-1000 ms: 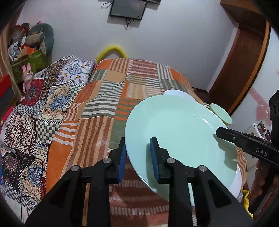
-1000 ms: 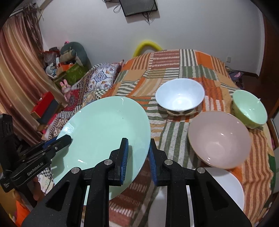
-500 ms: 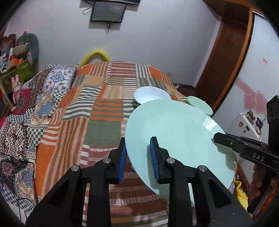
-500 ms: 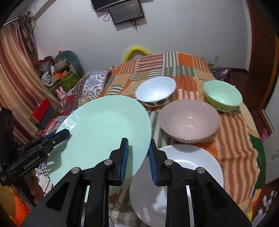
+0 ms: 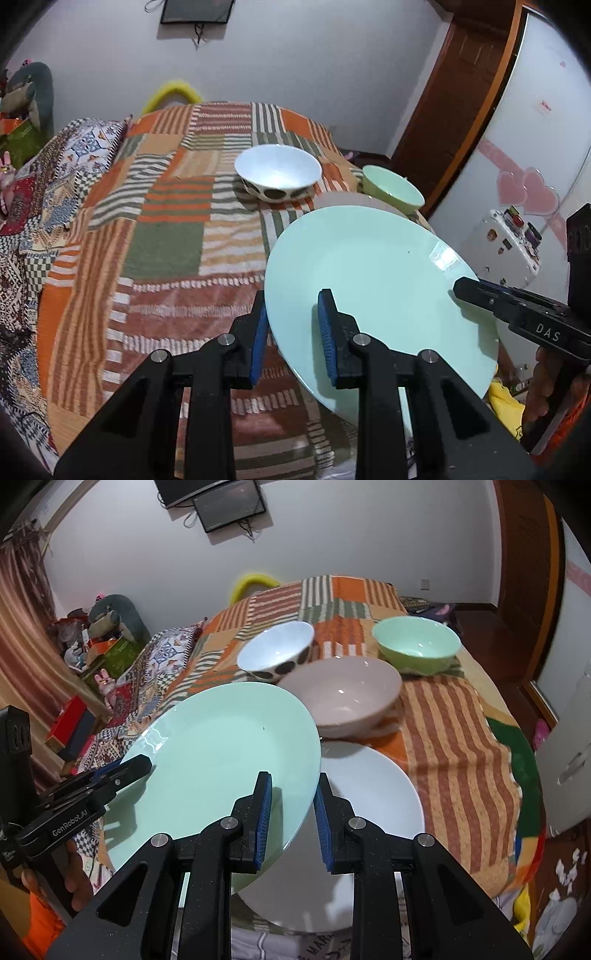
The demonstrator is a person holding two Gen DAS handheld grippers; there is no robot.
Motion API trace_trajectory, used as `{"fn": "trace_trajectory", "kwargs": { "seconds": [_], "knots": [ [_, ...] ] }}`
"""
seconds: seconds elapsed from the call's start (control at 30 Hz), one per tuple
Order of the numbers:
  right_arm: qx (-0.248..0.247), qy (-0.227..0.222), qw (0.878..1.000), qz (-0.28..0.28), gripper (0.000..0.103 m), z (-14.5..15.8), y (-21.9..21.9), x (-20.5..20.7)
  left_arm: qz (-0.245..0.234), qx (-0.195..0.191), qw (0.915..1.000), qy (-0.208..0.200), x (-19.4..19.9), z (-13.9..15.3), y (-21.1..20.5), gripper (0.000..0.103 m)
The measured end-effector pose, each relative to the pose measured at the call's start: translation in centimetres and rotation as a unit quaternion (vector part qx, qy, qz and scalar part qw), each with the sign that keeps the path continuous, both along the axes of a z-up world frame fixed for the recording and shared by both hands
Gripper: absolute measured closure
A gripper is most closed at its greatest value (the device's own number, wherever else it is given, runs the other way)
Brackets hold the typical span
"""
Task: Organize plates and bowls
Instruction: 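Lift the mint-green plate with both grippers and carry it toward the stacked plates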
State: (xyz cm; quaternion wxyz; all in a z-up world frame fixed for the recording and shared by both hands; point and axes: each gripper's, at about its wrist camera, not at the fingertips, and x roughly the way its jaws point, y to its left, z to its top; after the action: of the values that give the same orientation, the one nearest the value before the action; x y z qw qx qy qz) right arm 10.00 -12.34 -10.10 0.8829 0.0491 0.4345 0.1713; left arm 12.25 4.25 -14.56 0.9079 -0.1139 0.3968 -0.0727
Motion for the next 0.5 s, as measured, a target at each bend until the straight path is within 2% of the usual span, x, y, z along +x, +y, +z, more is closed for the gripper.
{"fn": "trace_trajectory", "kwargs": {
  "seconds": [0.5],
  "knots": [
    [-0.007,0.040,0.999,-0.029,0.082,-3.2,-2.3,-1.8,-0.027,-0.002,0.9975,0.066,0.5,-4.7,-3.0,0.077]
  ]
}}
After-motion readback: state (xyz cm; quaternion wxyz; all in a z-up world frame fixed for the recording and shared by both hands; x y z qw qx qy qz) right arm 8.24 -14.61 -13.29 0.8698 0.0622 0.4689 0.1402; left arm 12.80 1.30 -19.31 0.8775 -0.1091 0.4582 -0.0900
